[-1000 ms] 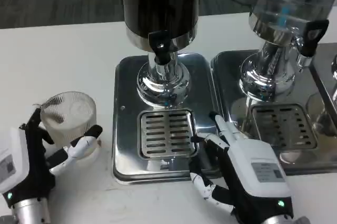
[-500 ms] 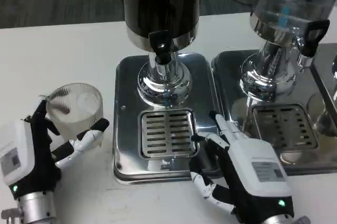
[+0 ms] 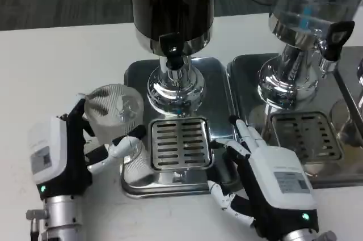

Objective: Grasp the cup under the faucet to collect the drink, then remove the cup.

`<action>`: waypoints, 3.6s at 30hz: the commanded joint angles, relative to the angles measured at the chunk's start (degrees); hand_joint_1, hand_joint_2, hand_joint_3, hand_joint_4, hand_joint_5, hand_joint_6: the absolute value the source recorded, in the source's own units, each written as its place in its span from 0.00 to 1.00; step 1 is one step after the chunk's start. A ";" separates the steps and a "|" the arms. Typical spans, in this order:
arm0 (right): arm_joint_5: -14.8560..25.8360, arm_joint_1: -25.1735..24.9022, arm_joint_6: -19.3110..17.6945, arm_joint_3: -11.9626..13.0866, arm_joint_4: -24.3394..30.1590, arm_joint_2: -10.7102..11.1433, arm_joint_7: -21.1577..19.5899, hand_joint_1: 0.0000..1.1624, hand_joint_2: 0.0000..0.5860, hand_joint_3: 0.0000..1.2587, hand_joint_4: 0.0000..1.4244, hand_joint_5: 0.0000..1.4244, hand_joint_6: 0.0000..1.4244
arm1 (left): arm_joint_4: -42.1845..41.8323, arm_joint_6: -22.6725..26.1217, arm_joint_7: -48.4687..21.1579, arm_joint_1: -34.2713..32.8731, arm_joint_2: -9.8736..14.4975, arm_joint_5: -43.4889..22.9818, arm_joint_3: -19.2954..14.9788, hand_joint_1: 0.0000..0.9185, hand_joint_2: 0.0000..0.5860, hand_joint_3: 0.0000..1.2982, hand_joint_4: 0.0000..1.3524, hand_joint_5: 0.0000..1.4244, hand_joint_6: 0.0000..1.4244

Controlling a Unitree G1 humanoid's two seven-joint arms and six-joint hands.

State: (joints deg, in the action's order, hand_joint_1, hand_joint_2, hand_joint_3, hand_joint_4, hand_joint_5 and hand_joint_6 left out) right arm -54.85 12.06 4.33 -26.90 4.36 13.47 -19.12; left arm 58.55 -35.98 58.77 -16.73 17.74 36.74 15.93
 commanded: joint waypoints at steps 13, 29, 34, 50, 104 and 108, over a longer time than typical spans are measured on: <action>-0.84 1.58 1.20 0.24 0.87 -0.36 -1.62 0.35 0.74 0.27 0.02 0.05 0.21 | 4.12 -0.18 -2.33 -7.32 -3.09 2.52 5.92 0.47 0.16 0.37 0.47 0.62 0.77; -0.29 2.77 1.29 0.60 2.62 0.70 -0.23 0.35 0.74 0.27 0.02 0.05 0.21 | 7.83 3.68 -3.18 -8.47 -5.62 3.73 10.81 0.47 0.14 0.37 0.46 0.60 0.75; -0.20 2.35 0.89 0.63 2.79 1.35 0.46 0.35 0.74 0.27 0.02 0.05 0.21 | 8.21 4.93 -3.41 -7.61 -5.50 3.28 11.13 0.46 0.14 0.37 0.45 0.60 0.75; -0.78 1.06 0.36 0.14 2.50 1.67 0.85 0.35 0.74 0.27 0.02 0.05 0.21 | 7.74 6.20 -9.92 -6.09 -4.75 1.31 10.94 0.01 0.00 0.18 0.23 0.37 0.37; -7.03 -6.23 2.91 0.49 -4.89 4.55 1.49 0.25 0.71 0.00 0.00 0.00 0.00 | -27.68 -20.90 -41.61 12.71 7.63 -31.64 -11.31 0.00 0.18 0.10 0.00 0.14 0.12; -6.52 -6.27 3.52 0.62 -5.14 4.27 1.53 0.25 0.72 0.00 0.00 0.00 0.00 | -31.66 -16.67 -58.45 10.49 7.35 -45.54 -9.69 0.00 0.19 0.11 0.00 0.15 0.12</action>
State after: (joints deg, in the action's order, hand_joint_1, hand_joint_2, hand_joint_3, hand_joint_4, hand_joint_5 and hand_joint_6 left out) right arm -61.59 6.38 7.63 -26.23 -0.29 18.08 -17.82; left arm 29.27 -55.49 8.13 -4.70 25.32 -2.82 5.47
